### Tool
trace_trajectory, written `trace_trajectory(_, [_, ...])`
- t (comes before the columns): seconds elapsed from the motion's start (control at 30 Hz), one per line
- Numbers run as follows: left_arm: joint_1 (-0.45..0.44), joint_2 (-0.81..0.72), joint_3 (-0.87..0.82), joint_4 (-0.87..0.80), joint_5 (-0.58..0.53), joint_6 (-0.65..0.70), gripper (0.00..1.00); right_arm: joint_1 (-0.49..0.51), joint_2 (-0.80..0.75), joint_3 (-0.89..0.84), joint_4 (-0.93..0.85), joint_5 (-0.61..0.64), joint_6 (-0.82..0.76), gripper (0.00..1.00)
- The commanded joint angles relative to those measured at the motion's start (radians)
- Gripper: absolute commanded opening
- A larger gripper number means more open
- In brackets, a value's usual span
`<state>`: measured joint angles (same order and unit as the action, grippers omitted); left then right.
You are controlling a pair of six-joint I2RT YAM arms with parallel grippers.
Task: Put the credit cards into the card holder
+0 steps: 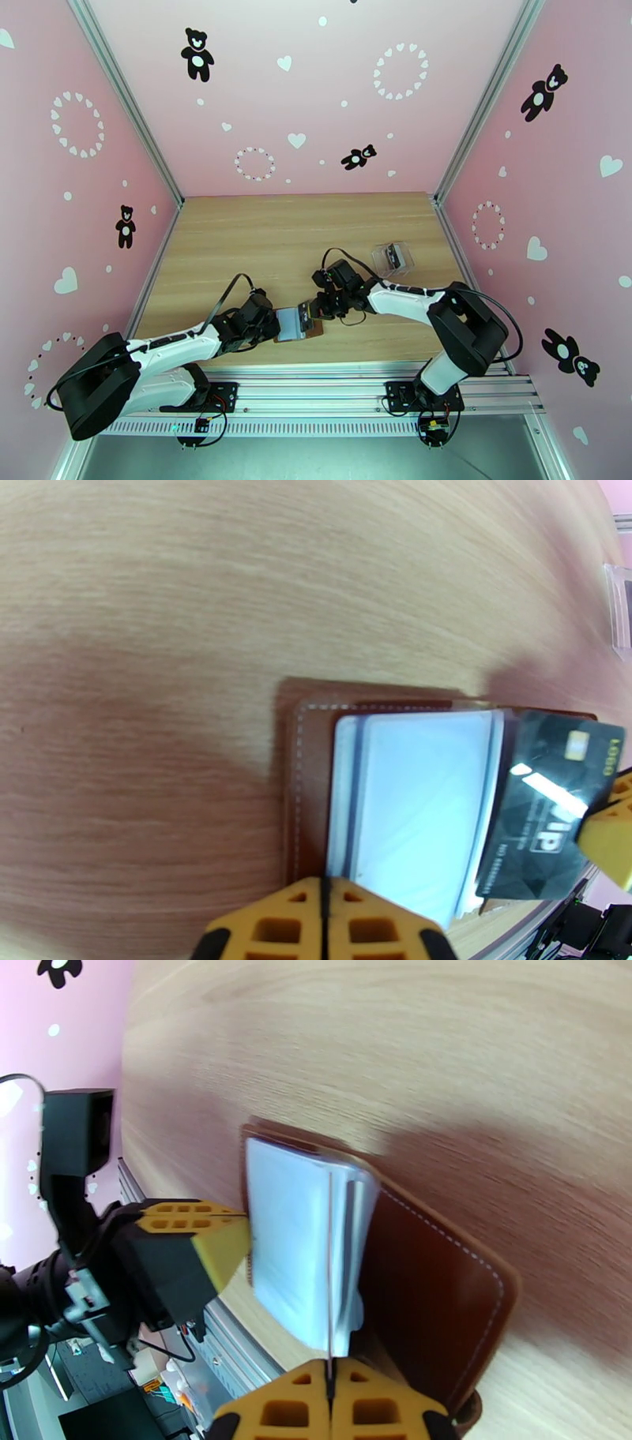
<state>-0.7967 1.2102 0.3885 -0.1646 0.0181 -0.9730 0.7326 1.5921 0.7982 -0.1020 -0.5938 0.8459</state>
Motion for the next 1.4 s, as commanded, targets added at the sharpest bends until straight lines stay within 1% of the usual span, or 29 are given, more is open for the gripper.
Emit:
trace_trajectory(0.0, [0.007, 0.011, -0.023, -0.053, -0.018, 0.000, 0.07, -0.003, -0.049, -0.014, -0.014, 0.010, 0.007, 0.00])
trace_trajectory(0.27, [0.007, 0.012, -0.026, -0.049, -0.019, -0.003, 0.07, 0.009, -0.029, -0.043, 0.090, -0.049, 0.069, 0.00])
trace_trajectory(0.47, [0.006, 0.015, -0.025, -0.048, -0.017, -0.003, 0.07, 0.014, 0.013, -0.061, 0.140, -0.049, 0.086, 0.00])
trace_trajectory(1.2, [0.006, 0.015, -0.024, -0.048, -0.015, -0.001, 0.07, 0.018, 0.048, -0.088, 0.158, -0.029, 0.087, 0.00])
trace_trajectory(1.37, [0.005, 0.016, -0.023, -0.048, -0.016, 0.000, 0.07, 0.017, 0.070, -0.090, 0.184, -0.044, 0.098, 0.00])
